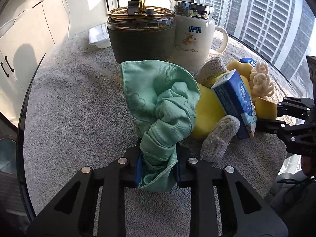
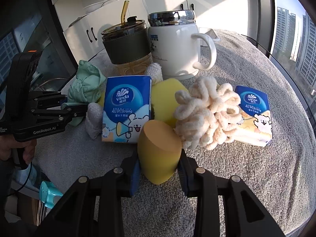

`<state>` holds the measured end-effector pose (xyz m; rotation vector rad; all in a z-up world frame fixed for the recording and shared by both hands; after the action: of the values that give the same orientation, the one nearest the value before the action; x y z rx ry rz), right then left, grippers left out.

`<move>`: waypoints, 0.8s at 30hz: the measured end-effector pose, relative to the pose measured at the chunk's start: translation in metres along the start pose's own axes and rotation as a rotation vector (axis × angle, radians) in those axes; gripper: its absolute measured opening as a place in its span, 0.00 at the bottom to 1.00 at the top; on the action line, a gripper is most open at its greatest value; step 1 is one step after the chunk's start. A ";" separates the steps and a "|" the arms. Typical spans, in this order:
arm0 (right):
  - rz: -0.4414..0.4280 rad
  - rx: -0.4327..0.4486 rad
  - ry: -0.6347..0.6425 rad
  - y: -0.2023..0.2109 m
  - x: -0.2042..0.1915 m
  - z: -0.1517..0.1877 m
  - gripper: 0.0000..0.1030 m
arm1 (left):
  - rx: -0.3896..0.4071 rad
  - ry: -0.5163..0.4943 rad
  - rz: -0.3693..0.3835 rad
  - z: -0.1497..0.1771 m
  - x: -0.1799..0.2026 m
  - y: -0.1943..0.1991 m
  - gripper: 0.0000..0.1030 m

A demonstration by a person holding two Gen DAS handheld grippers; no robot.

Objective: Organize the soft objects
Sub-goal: 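Carry the green cloth and yellow egg sponge over the white plastic tray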

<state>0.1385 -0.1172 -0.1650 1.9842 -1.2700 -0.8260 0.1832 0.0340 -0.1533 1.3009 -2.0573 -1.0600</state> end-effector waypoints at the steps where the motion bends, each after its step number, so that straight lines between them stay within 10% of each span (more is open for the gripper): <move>1: 0.001 0.000 -0.001 0.000 0.000 0.000 0.35 | 0.003 0.011 -0.006 0.000 -0.003 0.002 0.21; 9: 0.001 0.008 0.013 0.010 -0.004 0.000 0.33 | 0.048 0.230 -0.084 0.011 -0.013 0.023 0.21; 17: -0.050 0.030 0.008 0.030 -0.017 -0.004 0.33 | 0.156 0.500 0.019 0.019 -0.001 0.038 0.21; 24: -0.051 0.091 -0.019 0.051 -0.019 -0.016 0.33 | 0.204 0.523 0.048 0.015 0.007 0.042 0.21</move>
<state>0.1180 -0.1134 -0.1122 2.0921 -1.2937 -0.8268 0.1467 0.0436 -0.1277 1.4335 -1.8087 -0.4282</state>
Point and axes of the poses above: each gripper's, at about its wrist camera, not at the fingertips, and y roughly against the way its jaws point, x to its right, z to its underside, the point moved 10 cm from there along -y, roughly the way its jaws point
